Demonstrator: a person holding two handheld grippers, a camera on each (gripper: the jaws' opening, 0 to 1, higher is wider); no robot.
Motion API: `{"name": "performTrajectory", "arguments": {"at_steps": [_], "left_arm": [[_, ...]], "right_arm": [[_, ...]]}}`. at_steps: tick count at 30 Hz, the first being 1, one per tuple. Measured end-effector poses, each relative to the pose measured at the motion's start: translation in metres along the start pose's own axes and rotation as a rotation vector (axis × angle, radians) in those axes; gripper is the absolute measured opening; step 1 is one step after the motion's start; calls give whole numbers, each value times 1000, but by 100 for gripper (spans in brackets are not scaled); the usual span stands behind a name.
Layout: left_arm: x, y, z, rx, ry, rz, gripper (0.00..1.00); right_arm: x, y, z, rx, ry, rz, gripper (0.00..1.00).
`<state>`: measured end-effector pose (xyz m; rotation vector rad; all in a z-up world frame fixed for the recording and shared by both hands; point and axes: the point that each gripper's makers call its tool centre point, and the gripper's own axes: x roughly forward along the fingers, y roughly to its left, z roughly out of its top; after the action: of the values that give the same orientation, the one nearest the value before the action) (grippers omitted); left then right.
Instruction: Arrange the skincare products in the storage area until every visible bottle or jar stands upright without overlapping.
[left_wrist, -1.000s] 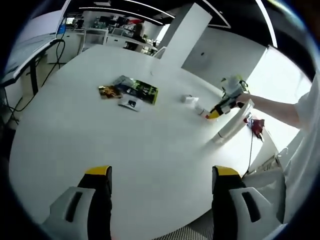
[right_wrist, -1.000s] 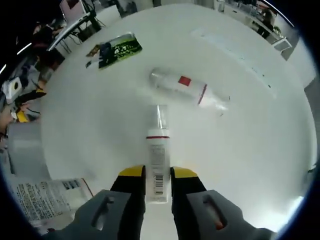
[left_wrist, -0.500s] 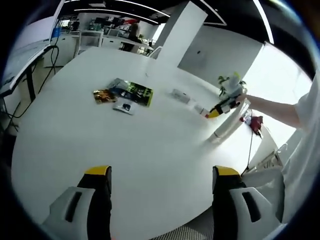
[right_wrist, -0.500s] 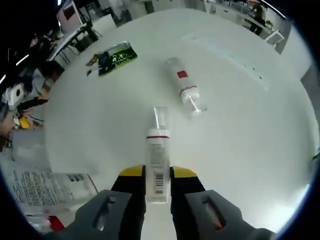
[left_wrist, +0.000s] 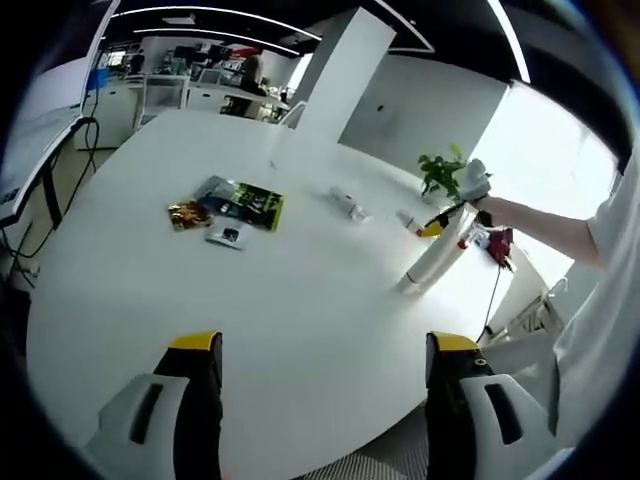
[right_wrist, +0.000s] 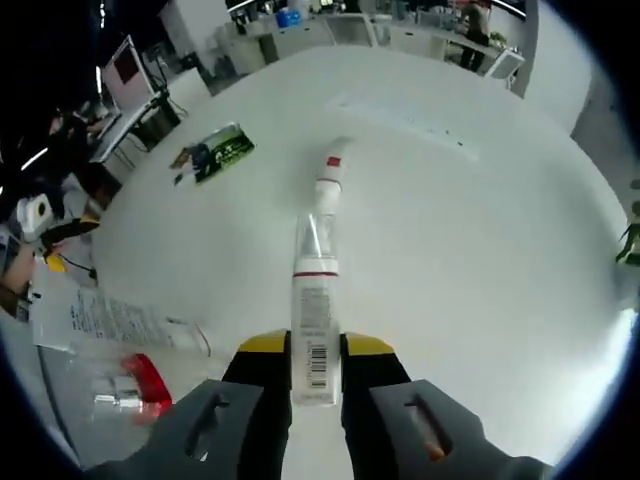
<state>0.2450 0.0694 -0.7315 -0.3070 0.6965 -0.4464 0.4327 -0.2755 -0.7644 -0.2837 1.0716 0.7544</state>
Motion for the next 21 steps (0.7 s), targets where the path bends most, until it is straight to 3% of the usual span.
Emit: {"name": "performTrajectory", "arguments": {"at_steps": [13, 21], "left_arm": [[-9, -29, 12, 79, -9, -49, 77], [-14, -51, 16, 119, -19, -88, 77]], "right_arm": [[-50, -1, -39, 113, -108, -44, 17], [-83, 13, -63, 181, -203, -73, 17]]}}
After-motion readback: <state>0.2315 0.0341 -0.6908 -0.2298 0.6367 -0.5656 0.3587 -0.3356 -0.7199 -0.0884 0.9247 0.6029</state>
